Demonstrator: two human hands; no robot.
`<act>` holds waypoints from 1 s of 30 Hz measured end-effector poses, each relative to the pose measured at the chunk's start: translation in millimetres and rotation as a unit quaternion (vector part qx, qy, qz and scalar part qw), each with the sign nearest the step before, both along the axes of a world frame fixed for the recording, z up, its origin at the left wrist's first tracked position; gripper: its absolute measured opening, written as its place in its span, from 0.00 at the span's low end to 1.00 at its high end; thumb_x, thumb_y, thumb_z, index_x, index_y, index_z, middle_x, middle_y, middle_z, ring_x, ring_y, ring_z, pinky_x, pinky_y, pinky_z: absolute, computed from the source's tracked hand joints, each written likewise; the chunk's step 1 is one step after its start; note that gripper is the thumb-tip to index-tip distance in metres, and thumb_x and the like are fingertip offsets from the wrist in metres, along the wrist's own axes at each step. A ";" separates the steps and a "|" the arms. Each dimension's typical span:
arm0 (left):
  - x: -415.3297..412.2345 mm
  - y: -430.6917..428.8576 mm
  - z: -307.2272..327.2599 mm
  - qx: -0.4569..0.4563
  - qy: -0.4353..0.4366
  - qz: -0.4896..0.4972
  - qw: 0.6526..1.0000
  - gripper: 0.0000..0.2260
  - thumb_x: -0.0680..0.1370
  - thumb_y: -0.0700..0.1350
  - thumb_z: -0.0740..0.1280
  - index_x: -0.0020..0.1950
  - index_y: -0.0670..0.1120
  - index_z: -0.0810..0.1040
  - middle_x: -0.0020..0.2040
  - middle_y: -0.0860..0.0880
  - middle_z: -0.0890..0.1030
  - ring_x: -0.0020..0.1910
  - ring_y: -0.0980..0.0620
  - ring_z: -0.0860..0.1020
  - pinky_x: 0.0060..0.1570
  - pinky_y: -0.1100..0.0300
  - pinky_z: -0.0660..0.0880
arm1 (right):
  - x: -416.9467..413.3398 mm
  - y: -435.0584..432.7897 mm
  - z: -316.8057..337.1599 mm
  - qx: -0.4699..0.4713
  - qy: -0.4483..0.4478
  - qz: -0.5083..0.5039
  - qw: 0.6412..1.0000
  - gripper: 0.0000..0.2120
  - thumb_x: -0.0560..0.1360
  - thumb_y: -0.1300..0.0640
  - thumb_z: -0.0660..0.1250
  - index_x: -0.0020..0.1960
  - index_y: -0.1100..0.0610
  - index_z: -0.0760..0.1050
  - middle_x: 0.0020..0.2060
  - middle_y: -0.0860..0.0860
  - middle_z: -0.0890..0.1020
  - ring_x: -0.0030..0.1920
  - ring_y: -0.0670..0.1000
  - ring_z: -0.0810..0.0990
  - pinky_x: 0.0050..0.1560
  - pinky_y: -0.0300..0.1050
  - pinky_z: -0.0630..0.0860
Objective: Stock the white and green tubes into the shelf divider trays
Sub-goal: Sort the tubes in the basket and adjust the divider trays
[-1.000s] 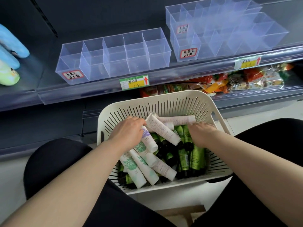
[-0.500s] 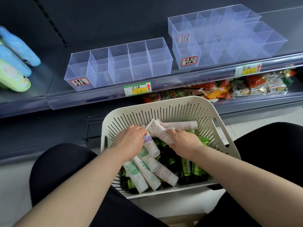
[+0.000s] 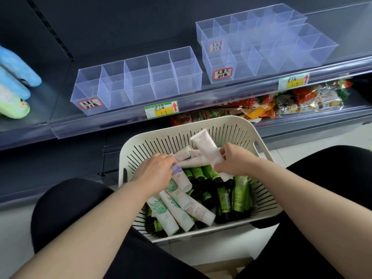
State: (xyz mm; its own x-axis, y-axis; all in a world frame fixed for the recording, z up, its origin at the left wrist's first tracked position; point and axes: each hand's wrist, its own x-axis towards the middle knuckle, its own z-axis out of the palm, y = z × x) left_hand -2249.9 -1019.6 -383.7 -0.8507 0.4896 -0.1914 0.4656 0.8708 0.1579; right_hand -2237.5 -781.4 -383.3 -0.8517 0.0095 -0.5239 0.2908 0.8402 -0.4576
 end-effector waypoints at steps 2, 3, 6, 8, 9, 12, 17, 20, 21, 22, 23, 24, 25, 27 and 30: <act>0.5 1.1 1.0 -0.005 -0.001 0.001 1.000 0.13 0.81 0.46 0.60 0.66 0.52 0.73 0.61 0.54 0.76 0.59 0.55 0.70 0.56 0.59 0.69 | 4.7 3.4 4.6 0.020 0.034 -0.012 0.999 0.25 0.65 0.51 0.73 0.56 0.56 0.66 0.46 0.50 0.77 0.43 0.50 0.78 0.42 0.47 0.79; 1.1 2.6 1.5 -0.007 -0.001 0.002 1.000 0.13 0.82 0.46 0.60 0.66 0.51 0.73 0.62 0.54 0.75 0.60 0.54 0.70 0.56 0.59 0.69 | 7.7 4.9 5.3 0.031 0.046 -0.009 0.998 0.26 0.65 0.51 0.74 0.56 0.56 0.65 0.45 0.50 0.76 0.43 0.50 0.78 0.40 0.47 0.79; 3.6 6.7 5.7 0.002 0.004 0.015 1.000 0.14 0.82 0.46 0.59 0.67 0.51 0.72 0.63 0.54 0.75 0.63 0.54 0.69 0.58 0.58 0.68 | 14.6 7.0 4.1 0.056 0.048 0.013 0.997 0.25 0.65 0.51 0.73 0.55 0.57 0.65 0.43 0.50 0.75 0.41 0.50 0.76 0.33 0.43 0.73; 3.5 7.2 9.3 0.009 0.016 0.029 0.999 0.14 0.82 0.45 0.59 0.67 0.51 0.73 0.63 0.54 0.75 0.62 0.54 0.70 0.58 0.58 0.69 | 16.1 2.6 3.3 0.051 0.031 0.028 0.998 0.25 0.65 0.50 0.73 0.56 0.57 0.65 0.43 0.50 0.75 0.41 0.50 0.76 0.32 0.41 0.71; 3.0 6.3 10.5 0.009 0.025 0.035 0.999 0.14 0.81 0.44 0.60 0.67 0.51 0.73 0.63 0.54 0.76 0.61 0.54 0.71 0.57 0.58 0.70 | 15.8 -2.0 3.1 0.040 0.021 0.032 0.998 0.26 0.65 0.50 0.74 0.57 0.57 0.66 0.44 0.49 0.75 0.41 0.49 0.76 0.31 0.40 0.72; 2.1 2.6 14.2 0.011 0.035 0.068 0.997 0.14 0.81 0.44 0.61 0.66 0.51 0.73 0.62 0.53 0.76 0.60 0.54 0.72 0.54 0.58 0.71 | 10.7 -20.3 3.1 0.003 0.009 0.051 0.999 0.29 0.66 0.51 0.74 0.62 0.56 0.66 0.48 0.50 0.77 0.44 0.50 0.78 0.34 0.42 0.75; 4.7 -3.2 14.4 0.013 0.022 0.104 0.994 0.13 0.79 0.45 0.65 0.63 0.50 0.74 0.59 0.52 0.77 0.57 0.54 0.74 0.49 0.60 0.71 | 3.9 -38.8 -1.1 -0.022 0.044 0.044 0.998 0.29 0.68 0.54 0.71 0.66 0.54 0.65 0.48 0.50 0.77 0.43 0.51 0.79 0.39 0.46 0.79; 5.4 -3.4 15.4 0.021 0.029 0.113 0.993 0.14 0.79 0.43 0.64 0.65 0.49 0.72 0.61 0.51 0.76 0.58 0.52 0.74 0.51 0.58 0.72 | 2.6 -39.1 -4.4 -0.018 0.072 0.046 0.996 0.29 0.68 0.50 0.73 0.65 0.53 0.67 0.50 0.49 0.79 0.44 0.50 0.79 0.41 0.47 0.79; 5.1 -2.4 17.0 0.032 0.040 0.124 0.991 0.15 0.80 0.41 0.63 0.67 0.48 0.71 0.63 0.50 0.76 0.60 0.52 0.74 0.53 0.58 0.71 | 2.2 -41.2 -6.0 -0.024 0.081 0.055 0.995 0.28 0.68 0.48 0.73 0.65 0.53 0.69 0.51 0.49 0.80 0.44 0.49 0.79 0.42 0.46 0.78; 5.0 -1.4 18.9 0.048 0.055 0.136 0.988 0.17 0.80 0.39 0.62 0.69 0.48 0.70 0.64 0.50 0.75 0.61 0.52 0.73 0.55 0.58 0.71 | 2.3 -45.3 -8.0 -0.037 0.088 0.066 0.993 0.26 0.69 0.47 0.73 0.63 0.52 0.71 0.51 0.48 0.80 0.45 0.49 0.79 0.43 0.45 0.77; 4.3 -0.6 20.5 0.065 0.072 0.147 0.984 0.19 0.80 0.38 0.61 0.71 0.48 0.69 0.66 0.50 0.74 0.62 0.52 0.73 0.57 0.58 0.71 | 3.3 -51.2 -11.1 -0.053 0.092 0.079 0.991 0.24 0.69 0.46 0.73 0.62 0.52 0.73 0.51 0.48 0.81 0.45 0.48 0.79 0.44 0.44 0.77; 3.9 -0.4 21.9 0.080 0.085 0.153 0.981 0.20 0.80 0.36 0.60 0.72 0.48 0.68 0.67 0.50 0.74 0.63 0.52 0.73 0.58 0.58 0.70 | 5.1 -58.8 -14.0 -0.073 0.089 0.093 0.989 0.23 0.69 0.45 0.72 0.61 0.53 0.75 0.51 0.48 0.81 0.45 0.48 0.79 0.46 0.45 0.78; 3.6 -0.3 22.7 0.088 0.090 0.155 0.980 0.21 0.80 0.36 0.60 0.72 0.48 0.67 0.67 0.50 0.74 0.63 0.51 0.73 0.58 0.57 0.70 | 7.6 -66.6 -16.1 -0.103 0.077 0.099 0.987 0.23 0.70 0.46 0.72 0.62 0.53 0.75 0.51 0.48 0.81 0.45 0.48 0.80 0.48 0.45 0.79; 4.0 -0.9 22.3 0.085 0.085 0.148 0.982 0.21 0.80 0.35 0.59 0.72 0.48 0.67 0.68 0.50 0.73 0.64 0.51 0.72 0.59 0.57 0.70 | 12.2 -76.5 -16.1 -0.175 0.036 0.092 0.980 0.23 0.73 0.49 0.69 0.66 0.55 0.73 0.52 0.47 0.80 0.43 0.47 0.80 0.48 0.43 0.79; 4.5 -2.0 18.1 0.070 0.055 0.136 0.987 0.19 0.80 0.37 0.60 0.70 0.49 0.69 0.66 0.51 0.74 0.63 0.51 0.73 0.55 0.57 0.70 | 7.9 -62.4 -9.8 -0.093 0.062 0.143 0.983 0.15 0.76 0.54 0.65 0.62 0.53 0.76 0.53 0.49 0.80 0.50 0.51 0.80 0.51 0.44 0.77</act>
State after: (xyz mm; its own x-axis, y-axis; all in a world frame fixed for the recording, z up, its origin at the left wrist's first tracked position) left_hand -2245.4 -1021.6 -365.6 -0.9661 0.2555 -0.0366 0.2389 0.9389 0.2477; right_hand -2229.6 -843.8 -393.1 -0.8632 -0.3256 -0.3858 -0.0126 0.7778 -0.6283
